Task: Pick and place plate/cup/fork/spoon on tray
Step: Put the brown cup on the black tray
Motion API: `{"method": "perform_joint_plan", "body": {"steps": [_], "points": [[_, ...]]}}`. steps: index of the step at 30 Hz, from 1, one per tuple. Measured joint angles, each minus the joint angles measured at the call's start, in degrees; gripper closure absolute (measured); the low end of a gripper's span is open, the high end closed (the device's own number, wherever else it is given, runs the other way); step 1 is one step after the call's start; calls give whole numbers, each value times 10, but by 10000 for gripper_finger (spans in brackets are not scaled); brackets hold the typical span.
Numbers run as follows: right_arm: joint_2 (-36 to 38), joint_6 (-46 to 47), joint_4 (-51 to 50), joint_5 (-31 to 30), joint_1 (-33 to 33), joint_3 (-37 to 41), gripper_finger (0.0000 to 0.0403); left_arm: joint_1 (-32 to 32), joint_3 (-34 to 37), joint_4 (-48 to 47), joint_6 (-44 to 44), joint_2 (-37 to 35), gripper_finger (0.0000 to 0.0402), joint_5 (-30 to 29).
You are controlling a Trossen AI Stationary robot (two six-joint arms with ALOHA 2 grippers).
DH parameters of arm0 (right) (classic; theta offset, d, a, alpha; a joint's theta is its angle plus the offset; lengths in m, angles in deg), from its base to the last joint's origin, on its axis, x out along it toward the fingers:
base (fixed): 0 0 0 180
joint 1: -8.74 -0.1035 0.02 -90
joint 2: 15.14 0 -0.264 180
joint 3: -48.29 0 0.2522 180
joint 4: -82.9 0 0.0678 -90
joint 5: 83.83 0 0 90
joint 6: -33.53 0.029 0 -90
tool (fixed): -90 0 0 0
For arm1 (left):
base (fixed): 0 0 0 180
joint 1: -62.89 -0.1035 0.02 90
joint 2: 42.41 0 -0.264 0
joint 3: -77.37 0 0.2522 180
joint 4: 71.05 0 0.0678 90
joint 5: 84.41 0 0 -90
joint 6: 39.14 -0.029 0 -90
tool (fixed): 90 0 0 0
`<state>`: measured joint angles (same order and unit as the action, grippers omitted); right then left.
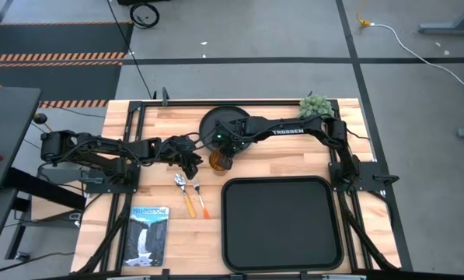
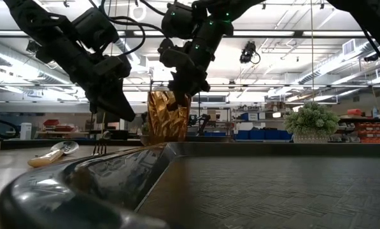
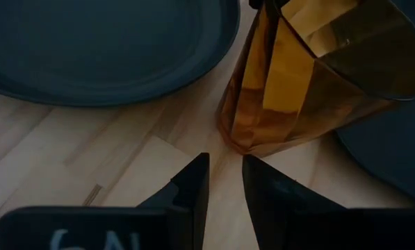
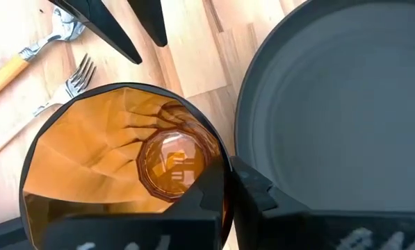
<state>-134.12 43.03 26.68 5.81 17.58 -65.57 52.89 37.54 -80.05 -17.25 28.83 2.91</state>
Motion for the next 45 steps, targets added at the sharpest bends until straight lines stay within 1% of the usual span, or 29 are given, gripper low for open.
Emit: {"method": "perform_joint_plan", "body": {"steps": [5, 11, 17, 20, 26, 35, 39, 45], "points": [[0, -4, -1, 0, 0, -1, 388, 0, 0, -10, -1, 0, 306, 0], [0, -36, -50, 0, 0, -36, 389, -1, 0, -34, -2, 0, 306, 0], [0, -62, -104, 0, 0, -73, 390, -1, 0, -33, -1, 0, 306, 0], [7, -70, -114, 0, 0, -84, 390, -1, 0, -33, -1, 0, 306, 0], [47, -78, -133, 0, -11, -87, 390, -1, 0, -33, -1, 0, 306, 0], [98, -78, -181, 0, -54, -87, 389, -1, 0, -33, -1, 0, 306, 0], [120, -61, -184, 2, -80, -55, 389, -1, 0, -33, -1, 0, 306, 0], [171, 24, -189, -12, -118, 26, 389, -1, 0, -30, -1, 0, 306, 0]]}}
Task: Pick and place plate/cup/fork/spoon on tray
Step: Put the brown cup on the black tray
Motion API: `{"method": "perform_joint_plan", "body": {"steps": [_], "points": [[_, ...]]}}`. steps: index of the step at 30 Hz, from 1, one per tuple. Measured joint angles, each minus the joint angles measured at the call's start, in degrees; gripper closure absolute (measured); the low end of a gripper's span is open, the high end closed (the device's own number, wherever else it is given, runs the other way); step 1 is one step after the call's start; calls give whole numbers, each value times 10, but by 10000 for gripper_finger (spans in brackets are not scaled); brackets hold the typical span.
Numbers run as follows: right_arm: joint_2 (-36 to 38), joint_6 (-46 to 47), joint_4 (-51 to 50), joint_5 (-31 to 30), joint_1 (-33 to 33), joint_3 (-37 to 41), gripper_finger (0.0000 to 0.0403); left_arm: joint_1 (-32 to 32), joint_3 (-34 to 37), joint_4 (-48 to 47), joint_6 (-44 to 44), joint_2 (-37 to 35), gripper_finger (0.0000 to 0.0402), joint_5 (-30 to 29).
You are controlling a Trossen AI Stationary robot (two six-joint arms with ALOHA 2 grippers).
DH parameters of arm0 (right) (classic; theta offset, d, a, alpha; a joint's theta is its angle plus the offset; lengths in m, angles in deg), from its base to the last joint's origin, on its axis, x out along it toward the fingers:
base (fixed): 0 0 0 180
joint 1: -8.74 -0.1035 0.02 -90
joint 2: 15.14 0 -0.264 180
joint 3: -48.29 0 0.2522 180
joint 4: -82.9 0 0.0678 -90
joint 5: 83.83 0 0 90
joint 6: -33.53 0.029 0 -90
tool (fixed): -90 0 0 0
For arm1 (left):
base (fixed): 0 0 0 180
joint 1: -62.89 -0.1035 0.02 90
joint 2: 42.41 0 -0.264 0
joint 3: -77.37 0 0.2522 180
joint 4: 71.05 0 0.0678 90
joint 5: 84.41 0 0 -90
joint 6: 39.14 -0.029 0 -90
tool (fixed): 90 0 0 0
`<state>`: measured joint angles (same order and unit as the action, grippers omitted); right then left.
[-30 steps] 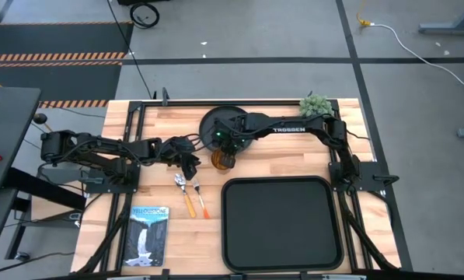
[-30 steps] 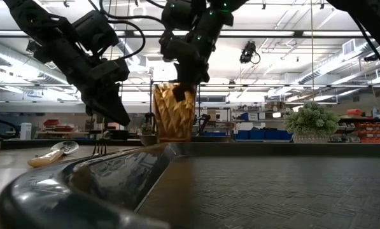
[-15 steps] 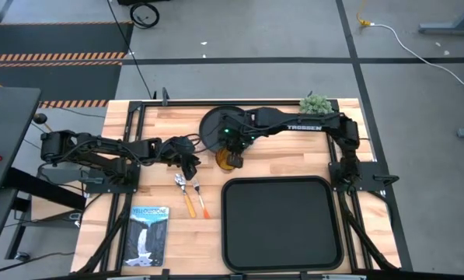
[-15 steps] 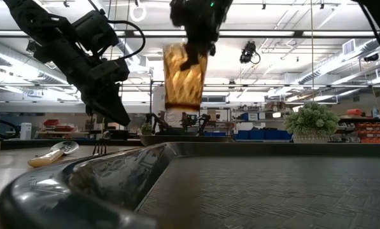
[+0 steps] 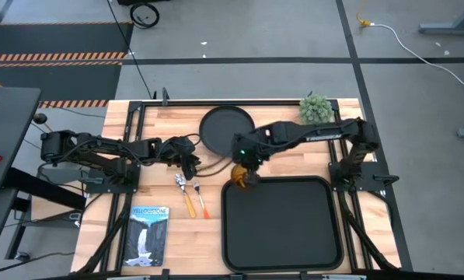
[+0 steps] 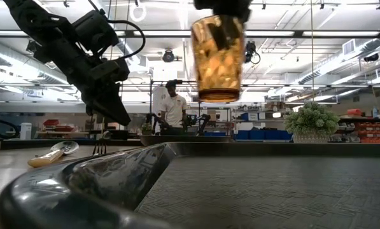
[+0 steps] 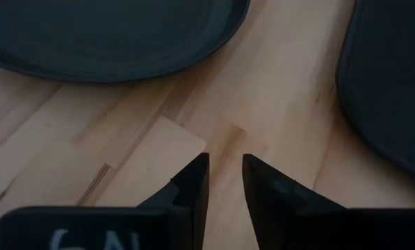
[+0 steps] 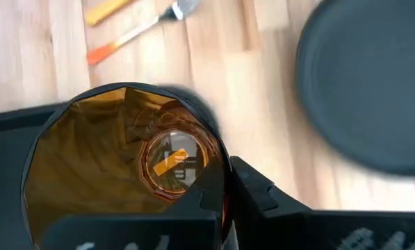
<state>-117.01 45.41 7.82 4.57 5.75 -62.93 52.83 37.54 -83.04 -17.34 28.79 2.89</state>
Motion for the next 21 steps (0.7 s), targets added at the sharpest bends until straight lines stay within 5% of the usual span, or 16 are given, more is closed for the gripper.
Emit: {"method": "perform_joint_plan", "body": {"steps": [21], "points": [[249, 376, 47, -99, -137, 334, 389, 0, 0, 42, -5, 0, 306, 0]]}}
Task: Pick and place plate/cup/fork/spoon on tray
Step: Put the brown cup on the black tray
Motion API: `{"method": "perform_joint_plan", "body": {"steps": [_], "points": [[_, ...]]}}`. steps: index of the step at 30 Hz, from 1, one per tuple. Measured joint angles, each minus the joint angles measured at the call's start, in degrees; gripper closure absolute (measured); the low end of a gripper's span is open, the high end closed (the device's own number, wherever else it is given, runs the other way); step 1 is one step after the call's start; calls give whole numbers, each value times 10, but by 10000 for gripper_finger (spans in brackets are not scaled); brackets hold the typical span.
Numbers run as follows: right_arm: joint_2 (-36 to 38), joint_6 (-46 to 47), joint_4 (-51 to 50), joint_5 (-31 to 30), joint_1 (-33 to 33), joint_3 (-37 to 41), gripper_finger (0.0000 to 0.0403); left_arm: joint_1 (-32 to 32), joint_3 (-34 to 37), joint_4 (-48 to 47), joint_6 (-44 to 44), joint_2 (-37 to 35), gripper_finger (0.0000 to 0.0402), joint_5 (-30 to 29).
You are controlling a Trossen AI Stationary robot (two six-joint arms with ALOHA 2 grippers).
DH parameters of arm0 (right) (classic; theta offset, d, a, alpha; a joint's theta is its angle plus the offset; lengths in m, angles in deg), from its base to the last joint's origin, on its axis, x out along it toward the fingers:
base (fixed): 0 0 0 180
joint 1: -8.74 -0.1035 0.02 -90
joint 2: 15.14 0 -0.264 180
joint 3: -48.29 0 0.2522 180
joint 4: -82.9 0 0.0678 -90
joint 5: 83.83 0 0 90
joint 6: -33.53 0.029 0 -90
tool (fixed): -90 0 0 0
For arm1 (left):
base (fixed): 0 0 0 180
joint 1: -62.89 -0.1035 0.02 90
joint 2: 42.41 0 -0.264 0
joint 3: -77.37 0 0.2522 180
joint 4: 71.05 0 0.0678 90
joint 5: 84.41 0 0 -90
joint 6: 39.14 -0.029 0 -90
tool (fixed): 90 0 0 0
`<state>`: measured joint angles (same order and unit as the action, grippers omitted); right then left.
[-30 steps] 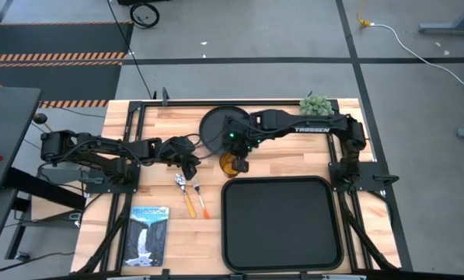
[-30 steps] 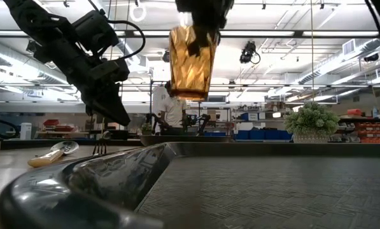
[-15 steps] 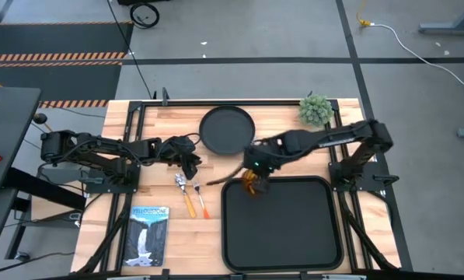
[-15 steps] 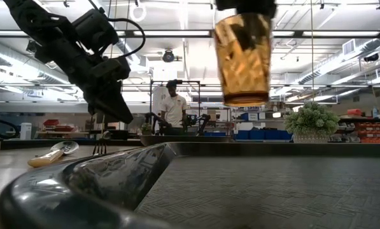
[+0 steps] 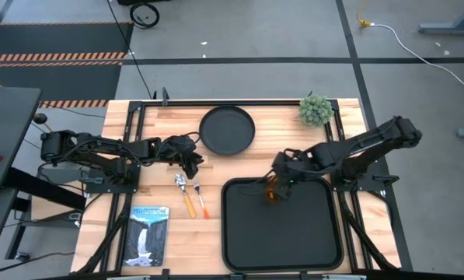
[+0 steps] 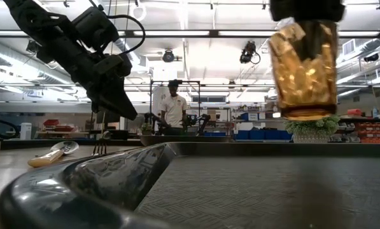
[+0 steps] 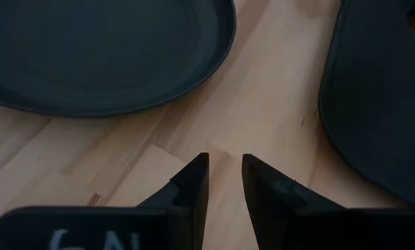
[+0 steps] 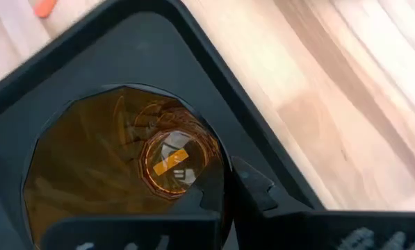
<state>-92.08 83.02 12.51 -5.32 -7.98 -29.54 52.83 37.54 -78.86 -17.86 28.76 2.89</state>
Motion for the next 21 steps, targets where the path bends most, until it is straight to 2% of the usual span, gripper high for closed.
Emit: {"method": "perform_joint_plan", "body": {"steps": [14, 21], "points": [[156, 149, -105, -4, -83, 158, 389, 0, 0, -2, -1, 0, 306, 0], [247, 261, -180, -41, -150, 203, 389, 0, 0, -2, -1, 0, 306, 0]]}}
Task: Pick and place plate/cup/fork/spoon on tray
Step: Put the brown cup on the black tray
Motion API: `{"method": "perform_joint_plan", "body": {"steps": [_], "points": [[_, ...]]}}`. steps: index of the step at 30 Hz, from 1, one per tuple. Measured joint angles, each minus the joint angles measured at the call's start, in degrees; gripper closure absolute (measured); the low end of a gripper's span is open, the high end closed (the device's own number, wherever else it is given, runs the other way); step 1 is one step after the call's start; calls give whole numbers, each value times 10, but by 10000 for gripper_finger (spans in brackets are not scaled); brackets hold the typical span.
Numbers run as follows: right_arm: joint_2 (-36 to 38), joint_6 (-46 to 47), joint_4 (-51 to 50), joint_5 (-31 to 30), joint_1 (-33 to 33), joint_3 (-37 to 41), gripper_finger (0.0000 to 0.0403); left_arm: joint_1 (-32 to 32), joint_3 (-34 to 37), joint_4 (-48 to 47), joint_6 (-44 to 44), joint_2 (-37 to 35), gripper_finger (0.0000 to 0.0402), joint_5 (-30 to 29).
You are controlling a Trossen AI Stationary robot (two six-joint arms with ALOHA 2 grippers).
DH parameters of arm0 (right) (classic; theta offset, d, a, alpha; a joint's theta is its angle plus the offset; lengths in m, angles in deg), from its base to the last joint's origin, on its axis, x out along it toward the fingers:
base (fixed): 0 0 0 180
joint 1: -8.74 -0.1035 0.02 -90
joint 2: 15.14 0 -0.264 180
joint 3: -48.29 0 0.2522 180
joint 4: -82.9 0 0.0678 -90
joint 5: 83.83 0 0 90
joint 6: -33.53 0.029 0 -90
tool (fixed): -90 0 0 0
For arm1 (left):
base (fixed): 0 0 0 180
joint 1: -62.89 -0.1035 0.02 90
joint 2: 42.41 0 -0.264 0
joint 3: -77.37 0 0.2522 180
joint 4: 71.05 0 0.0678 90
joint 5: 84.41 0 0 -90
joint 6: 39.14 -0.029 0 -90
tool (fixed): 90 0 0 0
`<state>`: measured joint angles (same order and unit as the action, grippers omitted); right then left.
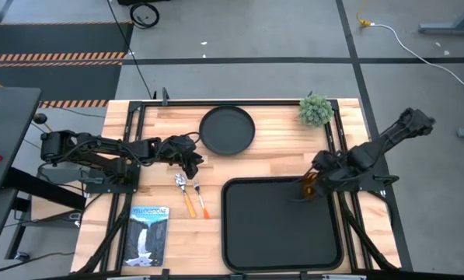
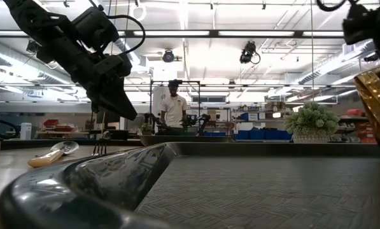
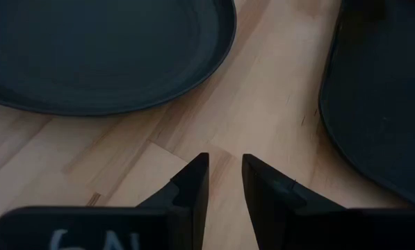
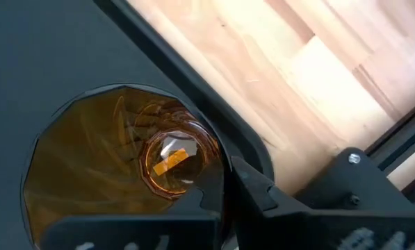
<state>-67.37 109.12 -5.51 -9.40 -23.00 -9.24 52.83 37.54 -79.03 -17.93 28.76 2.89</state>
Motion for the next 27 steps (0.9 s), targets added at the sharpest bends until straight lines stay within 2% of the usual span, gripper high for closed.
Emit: {"method": "perform_joint_plan", "body": {"steps": [5, 13, 27], "points": [[30, 32, -8, -8, -42, 26, 389, 0, 0, 0, 2, 0, 306, 0], [57, 3, -27, -23, -89, 27, 389, 0, 0, 0, 2, 0, 306, 0], [65, -19, -5, -42, -105, 56, 386, 0, 0, 0, 2, 0, 306, 0]]}}
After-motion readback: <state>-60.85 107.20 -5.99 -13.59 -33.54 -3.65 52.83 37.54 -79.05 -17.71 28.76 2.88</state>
